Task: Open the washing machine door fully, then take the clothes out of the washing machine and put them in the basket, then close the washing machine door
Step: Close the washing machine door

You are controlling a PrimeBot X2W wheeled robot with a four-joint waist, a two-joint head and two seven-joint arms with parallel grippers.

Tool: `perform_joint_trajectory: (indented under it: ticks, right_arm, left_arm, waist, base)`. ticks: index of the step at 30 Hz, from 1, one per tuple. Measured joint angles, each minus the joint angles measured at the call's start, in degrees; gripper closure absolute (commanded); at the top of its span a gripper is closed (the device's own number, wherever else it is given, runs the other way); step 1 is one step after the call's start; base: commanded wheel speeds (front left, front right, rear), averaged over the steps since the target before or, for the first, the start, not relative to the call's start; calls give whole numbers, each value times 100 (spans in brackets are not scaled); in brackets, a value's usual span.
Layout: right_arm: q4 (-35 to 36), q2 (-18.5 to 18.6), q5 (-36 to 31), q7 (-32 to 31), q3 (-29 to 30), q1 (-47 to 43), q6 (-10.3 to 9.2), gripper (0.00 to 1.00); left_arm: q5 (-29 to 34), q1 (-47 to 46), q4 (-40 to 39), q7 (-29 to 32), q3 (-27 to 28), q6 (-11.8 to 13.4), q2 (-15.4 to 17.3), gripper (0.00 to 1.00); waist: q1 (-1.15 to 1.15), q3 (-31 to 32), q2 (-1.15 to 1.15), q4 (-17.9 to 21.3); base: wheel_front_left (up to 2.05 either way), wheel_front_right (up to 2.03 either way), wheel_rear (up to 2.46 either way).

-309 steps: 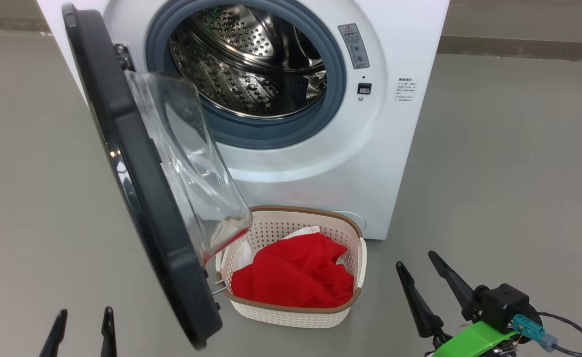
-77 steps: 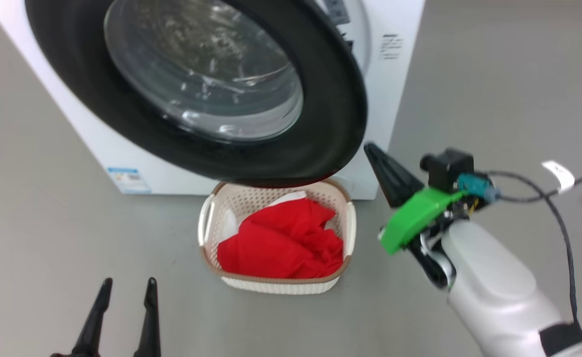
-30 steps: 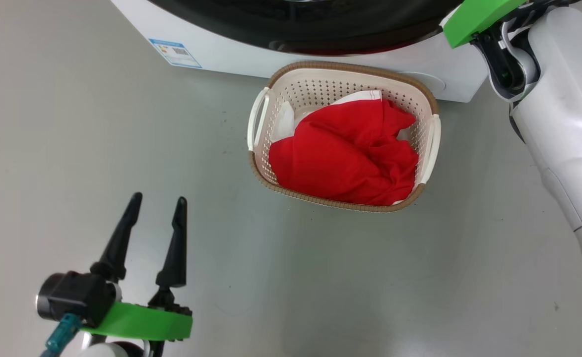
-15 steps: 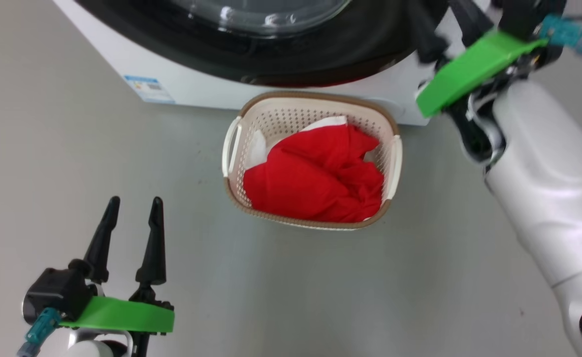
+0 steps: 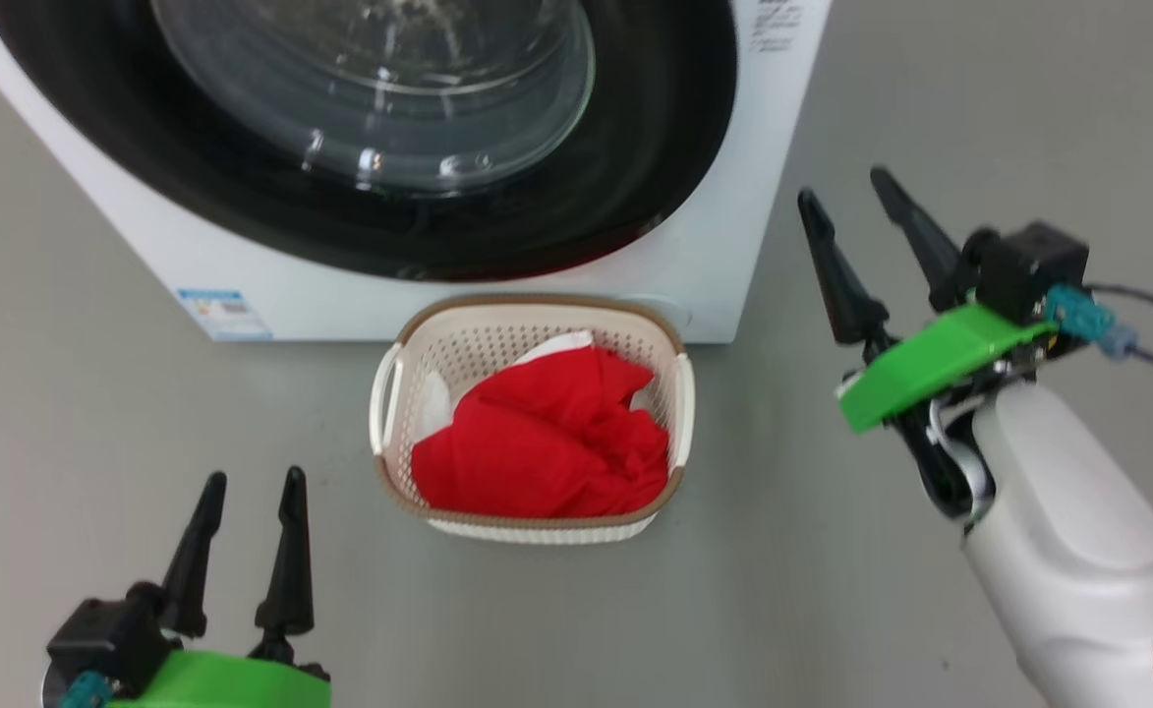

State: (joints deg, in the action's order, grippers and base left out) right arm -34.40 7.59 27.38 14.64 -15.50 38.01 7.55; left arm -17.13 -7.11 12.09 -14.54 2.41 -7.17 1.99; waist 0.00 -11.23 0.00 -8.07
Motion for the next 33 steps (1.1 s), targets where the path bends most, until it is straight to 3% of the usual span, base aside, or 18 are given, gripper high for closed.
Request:
perform_joint_trajectory:
  ticks: [17, 33]
  right_arm:
    - [1313, -151, -575, 0, 907, -2075, 0, 0]
    - [2171, -247, -739, -1, 1675, -3787, 0, 0]
  left_arm:
    - [309, 808, -290, 0, 177, 0, 82, 0]
    - [354, 1401, -458, 0, 193, -1, 82, 0]
  waist:
    - [1, 1014, 0, 777]
    - [0, 1592, 0, 893]
  base:
    - [0, 0, 0]
    - [0, 0, 0]
